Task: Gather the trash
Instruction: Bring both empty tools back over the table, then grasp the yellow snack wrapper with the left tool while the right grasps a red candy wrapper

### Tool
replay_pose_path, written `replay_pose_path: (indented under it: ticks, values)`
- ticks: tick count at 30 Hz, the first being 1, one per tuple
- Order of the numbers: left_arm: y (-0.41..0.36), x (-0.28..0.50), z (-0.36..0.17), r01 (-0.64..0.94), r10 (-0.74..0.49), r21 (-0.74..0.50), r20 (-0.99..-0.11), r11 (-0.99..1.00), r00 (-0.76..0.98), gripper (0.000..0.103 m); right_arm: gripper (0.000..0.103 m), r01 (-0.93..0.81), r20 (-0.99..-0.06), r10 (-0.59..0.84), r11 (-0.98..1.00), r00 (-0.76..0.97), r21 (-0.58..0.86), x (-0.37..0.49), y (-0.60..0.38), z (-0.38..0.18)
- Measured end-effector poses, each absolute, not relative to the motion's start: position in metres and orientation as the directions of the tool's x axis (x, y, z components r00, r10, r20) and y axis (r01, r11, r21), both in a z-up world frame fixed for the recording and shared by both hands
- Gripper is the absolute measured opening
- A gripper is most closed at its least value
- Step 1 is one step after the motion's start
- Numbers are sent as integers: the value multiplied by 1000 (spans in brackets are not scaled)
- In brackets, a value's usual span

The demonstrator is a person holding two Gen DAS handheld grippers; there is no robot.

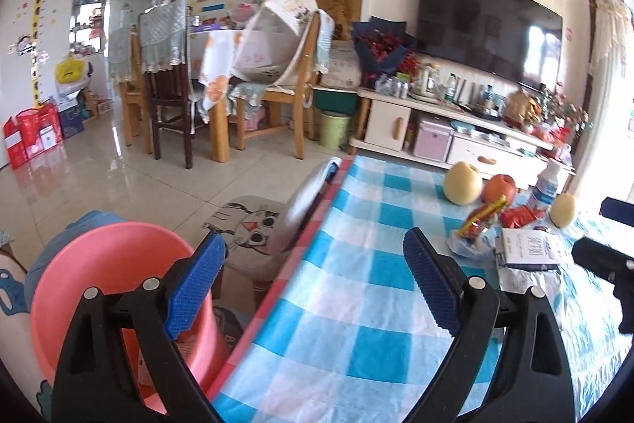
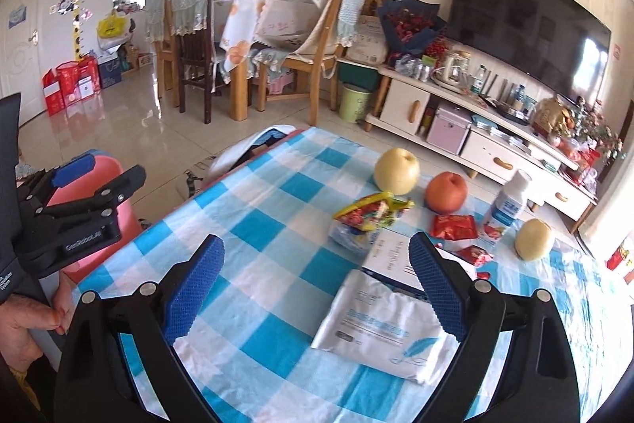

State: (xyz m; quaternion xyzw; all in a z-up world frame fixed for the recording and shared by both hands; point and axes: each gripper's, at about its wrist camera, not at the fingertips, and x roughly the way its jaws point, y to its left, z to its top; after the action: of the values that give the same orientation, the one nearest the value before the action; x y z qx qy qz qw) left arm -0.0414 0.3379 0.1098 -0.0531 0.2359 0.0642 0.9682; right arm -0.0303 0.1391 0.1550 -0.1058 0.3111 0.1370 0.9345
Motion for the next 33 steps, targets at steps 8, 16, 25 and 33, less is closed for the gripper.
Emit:
replay_pose_path:
  ticks: [8, 16, 25, 33]
  values:
    - [298, -25, 104, -36, 9, -48, -476, 998, 879, 92, 94, -194, -627, 151, 981, 764, -1, -11, 64, 155]
    - [255, -2, 101, 56, -71, -46, -485, 997, 872, 92, 94, -81, -663, 113, 994, 740, 79, 23, -5, 149]
    - [197, 57, 88, 167, -168, -49, -515, 985, 841, 92, 94, -28, -711, 152, 983, 687, 183, 89, -59, 107]
    - [157, 110, 67, 299, -262, -26, -559, 954, 787, 92, 73, -34, -746, 213, 968, 631, 248, 146, -60, 77]
